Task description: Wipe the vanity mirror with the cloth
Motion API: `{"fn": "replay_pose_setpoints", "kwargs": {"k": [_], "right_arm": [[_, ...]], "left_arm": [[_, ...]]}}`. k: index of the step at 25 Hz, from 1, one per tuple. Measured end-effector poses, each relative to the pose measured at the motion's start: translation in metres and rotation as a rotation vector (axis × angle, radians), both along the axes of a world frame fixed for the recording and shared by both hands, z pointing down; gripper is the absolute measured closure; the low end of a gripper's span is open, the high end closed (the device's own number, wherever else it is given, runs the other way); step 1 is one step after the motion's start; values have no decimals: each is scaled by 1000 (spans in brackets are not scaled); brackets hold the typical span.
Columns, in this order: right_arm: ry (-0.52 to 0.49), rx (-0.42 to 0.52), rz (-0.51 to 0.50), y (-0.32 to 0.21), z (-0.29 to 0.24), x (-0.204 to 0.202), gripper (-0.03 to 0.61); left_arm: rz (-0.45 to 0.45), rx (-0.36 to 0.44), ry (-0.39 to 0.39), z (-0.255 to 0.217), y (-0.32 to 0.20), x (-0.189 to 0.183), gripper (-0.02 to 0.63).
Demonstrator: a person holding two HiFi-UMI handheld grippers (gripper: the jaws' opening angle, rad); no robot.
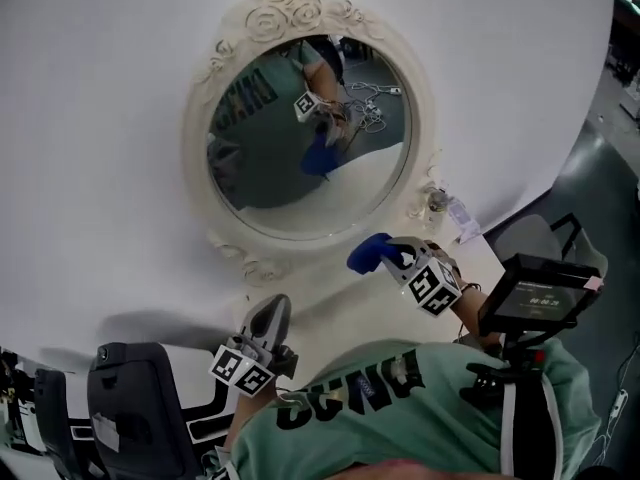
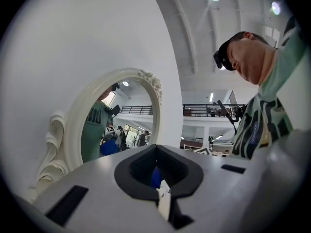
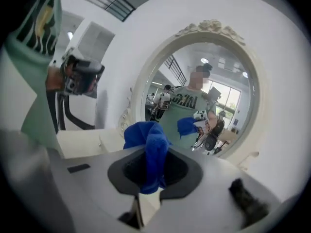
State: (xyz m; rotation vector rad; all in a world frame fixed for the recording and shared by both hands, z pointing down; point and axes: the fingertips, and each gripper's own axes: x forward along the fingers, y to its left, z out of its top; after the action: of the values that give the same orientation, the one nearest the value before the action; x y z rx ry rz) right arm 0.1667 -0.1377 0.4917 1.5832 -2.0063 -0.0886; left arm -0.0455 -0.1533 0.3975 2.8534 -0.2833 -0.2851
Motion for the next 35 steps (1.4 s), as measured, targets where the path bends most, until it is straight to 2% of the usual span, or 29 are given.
{"fn": "replay_pose_setpoints", "kwargs": {"k": [3, 6, 9, 12, 16, 23, 28, 35], "right_arm": [[-152, -8, -5, 34, -7, 1, 531], [-269, -19, -41, 60, -9, 11, 531], [-351, -41, -81, 78, 0, 8, 531], [-344, -49, -131, 86, 11, 8, 531], [-333, -64, -171, 90, 6, 23, 531], [-346, -29, -210, 90, -3, 21, 531], [-329, -28, -244, 87, -2, 8, 531], [-332, -14, -238, 83, -5, 4, 531]], "left_arm": [[0, 21, -5, 1, 5, 19, 604], [-38, 31, -7, 4, 18, 45, 604], [-55, 8, -28, 18, 33, 61, 604], [-53, -5, -55, 33, 45, 78, 604], [-61, 8, -38, 25, 63, 100, 604], [-118, 31, -58, 19, 71, 87, 604], [-123, 27, -73, 20, 71, 83, 604], [-139, 41, -74, 17, 66, 73, 604]]}}
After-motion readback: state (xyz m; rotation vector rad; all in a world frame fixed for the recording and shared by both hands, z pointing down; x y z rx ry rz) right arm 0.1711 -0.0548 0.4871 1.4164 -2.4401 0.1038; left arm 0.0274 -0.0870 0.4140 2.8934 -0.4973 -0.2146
